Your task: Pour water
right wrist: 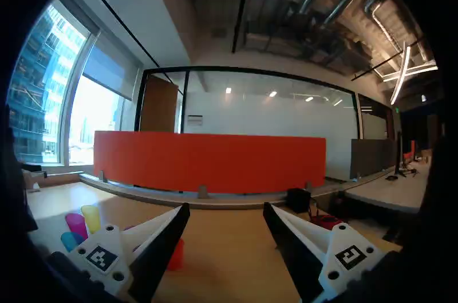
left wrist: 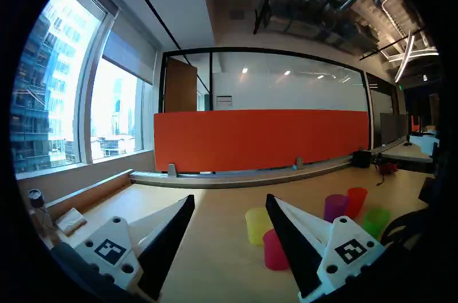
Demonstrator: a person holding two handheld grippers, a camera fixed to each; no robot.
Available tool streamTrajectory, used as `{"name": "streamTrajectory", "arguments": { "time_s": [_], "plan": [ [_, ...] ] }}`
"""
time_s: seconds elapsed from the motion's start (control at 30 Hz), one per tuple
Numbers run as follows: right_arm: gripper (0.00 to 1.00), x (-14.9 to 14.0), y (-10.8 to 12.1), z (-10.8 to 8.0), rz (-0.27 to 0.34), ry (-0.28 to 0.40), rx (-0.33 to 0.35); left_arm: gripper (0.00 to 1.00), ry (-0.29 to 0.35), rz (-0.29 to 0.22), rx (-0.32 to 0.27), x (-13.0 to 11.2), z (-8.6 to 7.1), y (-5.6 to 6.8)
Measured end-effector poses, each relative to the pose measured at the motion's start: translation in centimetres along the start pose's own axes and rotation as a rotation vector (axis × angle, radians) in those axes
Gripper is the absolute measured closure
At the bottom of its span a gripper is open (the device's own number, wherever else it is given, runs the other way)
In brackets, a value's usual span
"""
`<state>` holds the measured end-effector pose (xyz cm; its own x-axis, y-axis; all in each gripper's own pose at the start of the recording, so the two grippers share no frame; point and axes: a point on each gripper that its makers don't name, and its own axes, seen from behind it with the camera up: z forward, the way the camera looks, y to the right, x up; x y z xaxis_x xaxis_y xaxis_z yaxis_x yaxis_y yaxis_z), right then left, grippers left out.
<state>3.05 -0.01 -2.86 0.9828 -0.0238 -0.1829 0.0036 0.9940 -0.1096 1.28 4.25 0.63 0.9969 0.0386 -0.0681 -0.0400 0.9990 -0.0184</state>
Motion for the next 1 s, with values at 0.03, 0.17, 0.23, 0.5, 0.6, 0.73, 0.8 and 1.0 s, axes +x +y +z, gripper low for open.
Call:
{"name": "streamTrajectory", "arguments": {
  "time_s": [0.03, 0.17, 0.23, 0.5, 0.6, 0.73, 0.8, 1.0],
  "plan": [
    [0.00, 0.0, -0.1, 0.0, 0.005, 0.001, 0.003, 0.08, 0.000, -0.001, 0.000, -0.1, 0.0, 0.1],
    [0.00, 0.0, -0.1, -0.2, 0.026, 0.004, 0.010, 0.08, 0.001, -0.003, 0.001, -0.6, 0.0, 0.3],
    [0.01, -0.1, 0.0, -0.3, 0.033, 0.005, 0.010, 0.08, 0.001, -0.002, 0.003, -0.9, 0.0, 0.3],
    [0.00, -0.7, 0.2, -0.6, 0.051, -0.005, 0.005, 0.08, 0.001, 0.010, 0.009, -2.0, -0.3, 0.6],
    [0.01, -0.9, 0.3, -0.6, 0.051, -0.008, 0.003, 0.08, 0.003, 0.014, 0.011, -2.3, -0.4, 0.4],
    [0.01, -1.2, 0.5, -0.8, 0.050, -0.009, -0.005, 0.08, 0.003, 0.018, 0.016, -2.8, -0.6, 0.1],
    [0.01, -1.3, 0.5, -0.9, 0.050, -0.010, -0.009, 0.08, 0.001, 0.018, 0.018, -3.1, -0.6, -0.1],
    [0.01, -1.3, 0.7, -1.1, 0.051, -0.012, -0.020, 0.08, -0.002, 0.013, 0.020, -3.9, -0.8, -0.7]
  ]
}}
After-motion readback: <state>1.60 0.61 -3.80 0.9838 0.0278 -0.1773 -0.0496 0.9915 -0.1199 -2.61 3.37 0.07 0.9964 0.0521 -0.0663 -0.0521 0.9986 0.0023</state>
